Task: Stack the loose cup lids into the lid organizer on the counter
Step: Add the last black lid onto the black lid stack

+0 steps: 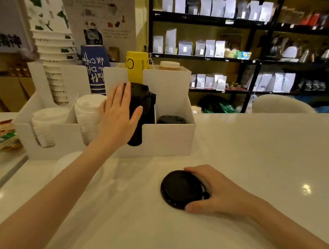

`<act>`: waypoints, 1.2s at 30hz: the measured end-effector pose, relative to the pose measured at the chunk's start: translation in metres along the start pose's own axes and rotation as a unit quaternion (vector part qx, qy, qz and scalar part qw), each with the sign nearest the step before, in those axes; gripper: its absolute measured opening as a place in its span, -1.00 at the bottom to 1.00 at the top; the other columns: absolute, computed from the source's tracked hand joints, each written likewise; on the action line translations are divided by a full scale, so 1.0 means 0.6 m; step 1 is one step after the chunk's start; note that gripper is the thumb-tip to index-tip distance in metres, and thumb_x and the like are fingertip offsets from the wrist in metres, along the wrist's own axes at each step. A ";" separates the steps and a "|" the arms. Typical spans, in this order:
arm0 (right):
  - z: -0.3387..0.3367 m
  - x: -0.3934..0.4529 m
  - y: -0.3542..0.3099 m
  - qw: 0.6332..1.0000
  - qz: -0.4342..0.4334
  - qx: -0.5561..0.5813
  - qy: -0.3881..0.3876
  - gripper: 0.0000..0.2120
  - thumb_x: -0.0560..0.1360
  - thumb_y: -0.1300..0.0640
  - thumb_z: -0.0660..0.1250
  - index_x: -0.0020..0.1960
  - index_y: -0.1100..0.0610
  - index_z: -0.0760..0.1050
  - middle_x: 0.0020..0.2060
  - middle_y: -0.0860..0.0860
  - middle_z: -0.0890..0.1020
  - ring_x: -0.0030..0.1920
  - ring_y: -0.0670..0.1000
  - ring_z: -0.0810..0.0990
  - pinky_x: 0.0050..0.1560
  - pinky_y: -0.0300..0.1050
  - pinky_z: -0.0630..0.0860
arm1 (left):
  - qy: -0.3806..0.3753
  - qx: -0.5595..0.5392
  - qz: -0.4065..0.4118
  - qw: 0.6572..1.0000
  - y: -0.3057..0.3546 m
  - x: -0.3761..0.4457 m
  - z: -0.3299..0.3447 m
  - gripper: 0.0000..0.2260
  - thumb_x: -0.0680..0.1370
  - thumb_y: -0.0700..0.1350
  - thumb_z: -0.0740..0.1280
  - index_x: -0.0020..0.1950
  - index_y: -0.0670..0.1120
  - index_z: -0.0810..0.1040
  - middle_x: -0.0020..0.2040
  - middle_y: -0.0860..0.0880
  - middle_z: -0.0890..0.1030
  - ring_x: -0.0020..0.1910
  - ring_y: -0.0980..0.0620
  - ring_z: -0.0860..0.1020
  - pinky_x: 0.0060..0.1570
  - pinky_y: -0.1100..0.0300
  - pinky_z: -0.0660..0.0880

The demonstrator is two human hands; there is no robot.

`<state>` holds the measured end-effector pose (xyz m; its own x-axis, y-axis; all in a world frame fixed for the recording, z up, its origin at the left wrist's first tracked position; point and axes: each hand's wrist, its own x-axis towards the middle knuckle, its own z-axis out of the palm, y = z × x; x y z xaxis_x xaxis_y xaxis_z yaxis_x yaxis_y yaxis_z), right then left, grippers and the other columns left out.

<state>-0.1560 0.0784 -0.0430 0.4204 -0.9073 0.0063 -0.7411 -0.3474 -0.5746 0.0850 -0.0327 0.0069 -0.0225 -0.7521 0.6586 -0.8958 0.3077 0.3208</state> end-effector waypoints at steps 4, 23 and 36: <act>0.006 0.001 0.004 1.000 0.000 0.015 0.018 -0.25 0.22 -0.17 0.48 0.32 -0.14 0.24 0.18 -0.25 0.37 0.25 -0.20 0.32 0.31 -0.20 0.32 | -0.029 -0.019 0.016 0.999 0.017 -0.034 -0.002 -0.43 0.54 0.12 0.00 0.46 -0.02 -0.16 0.53 -0.02 -0.16 0.48 0.04 -0.23 0.44 0.02 -0.19; -0.005 -0.006 -0.021 0.998 -0.021 0.050 0.032 -0.53 0.24 0.01 0.52 0.10 0.02 0.47 0.06 0.00 0.58 0.02 -0.16 0.45 0.02 -0.20 0.43 | -0.423 -0.195 0.121 0.876 0.059 -0.161 0.010 -0.37 0.31 0.11 0.45 0.33 0.10 0.33 0.36 0.14 0.37 0.30 0.24 0.32 0.25 0.46 0.22; -0.080 0.063 -0.075 0.981 -0.059 0.116 0.145 -0.32 0.12 -0.18 0.46 0.21 -0.23 0.34 0.08 -0.31 0.51 0.11 -0.36 0.43 0.10 -0.42 0.31 | -0.334 -0.305 0.113 0.885 0.059 -0.018 -0.098 -0.49 0.13 0.15 0.46 0.07 0.19 0.51 0.05 0.15 0.61 0.06 0.25 0.54 0.07 0.33 0.49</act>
<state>-0.1320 0.0481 0.0222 0.3046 -0.9045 0.2985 -0.5433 -0.4224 -0.7255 0.0795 0.0205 0.0512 -0.6094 -0.7458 0.2692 -0.4338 0.5978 0.6741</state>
